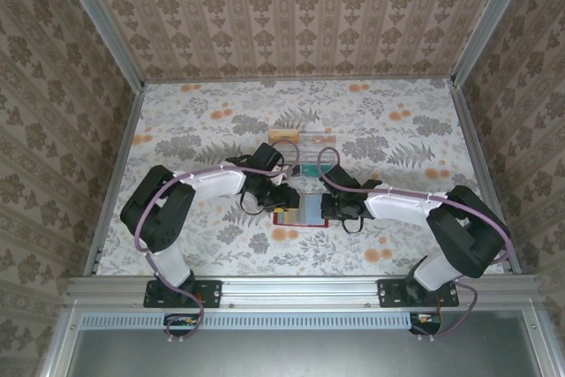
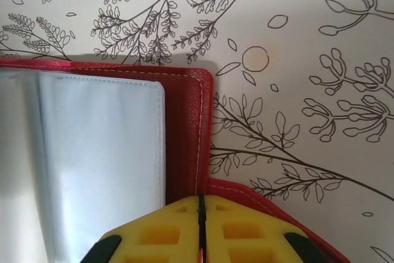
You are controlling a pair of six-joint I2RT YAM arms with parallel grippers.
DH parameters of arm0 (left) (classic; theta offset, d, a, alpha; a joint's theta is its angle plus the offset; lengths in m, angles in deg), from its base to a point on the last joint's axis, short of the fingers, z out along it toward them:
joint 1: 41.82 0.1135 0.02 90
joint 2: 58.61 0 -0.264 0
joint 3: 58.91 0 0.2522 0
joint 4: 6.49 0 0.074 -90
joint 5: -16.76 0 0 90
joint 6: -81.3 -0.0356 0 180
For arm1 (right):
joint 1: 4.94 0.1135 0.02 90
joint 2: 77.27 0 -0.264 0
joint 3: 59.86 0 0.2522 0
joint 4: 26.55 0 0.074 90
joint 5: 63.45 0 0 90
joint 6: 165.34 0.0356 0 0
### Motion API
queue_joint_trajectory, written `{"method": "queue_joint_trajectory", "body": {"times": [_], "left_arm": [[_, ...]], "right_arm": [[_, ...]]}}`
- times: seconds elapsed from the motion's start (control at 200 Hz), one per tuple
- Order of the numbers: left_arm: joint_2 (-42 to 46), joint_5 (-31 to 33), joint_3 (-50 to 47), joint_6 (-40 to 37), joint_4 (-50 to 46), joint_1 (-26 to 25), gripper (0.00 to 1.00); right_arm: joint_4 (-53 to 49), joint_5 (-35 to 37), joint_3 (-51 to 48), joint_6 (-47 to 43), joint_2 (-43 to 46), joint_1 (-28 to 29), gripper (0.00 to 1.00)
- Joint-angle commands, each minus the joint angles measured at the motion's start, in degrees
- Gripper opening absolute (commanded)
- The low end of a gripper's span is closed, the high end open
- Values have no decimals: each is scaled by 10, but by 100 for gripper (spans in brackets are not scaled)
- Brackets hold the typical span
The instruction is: Take the credit cards out of the card holder
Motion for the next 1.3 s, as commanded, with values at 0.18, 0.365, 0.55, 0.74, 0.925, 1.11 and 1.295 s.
{"method": "queue_joint_trajectory", "body": {"times": [0.18, 0.365, 0.55, 0.74, 0.925, 1.11, 1.295], "left_arm": [[-22, -16, 25, -5, -4, -10, 42], [-35, -29, 38, -7, 3, -14, 42], [-31, -30, 45, -8, 3, -17, 42], [-34, -41, 51, -8, 14, -17, 42], [-49, -56, 65, -7, 23, -22, 42], [-47, -50, 72, -9, 16, -24, 41], [5, -17, 54, -11, 2, -9, 42]], "right_arm": [[3, -15, 1, 5, -17, 3, 12], [2, -14, 0, 5, -16, 3, 12], [0, -13, -1, 4, -13, 3, 12], [2, -13, -1, 6, -14, 3, 12], [1, -12, 0, 6, -14, 3, 13], [1, -12, -2, 5, -12, 3, 13], [-9, -7, 9, 5, -1, 6, 14]]}}
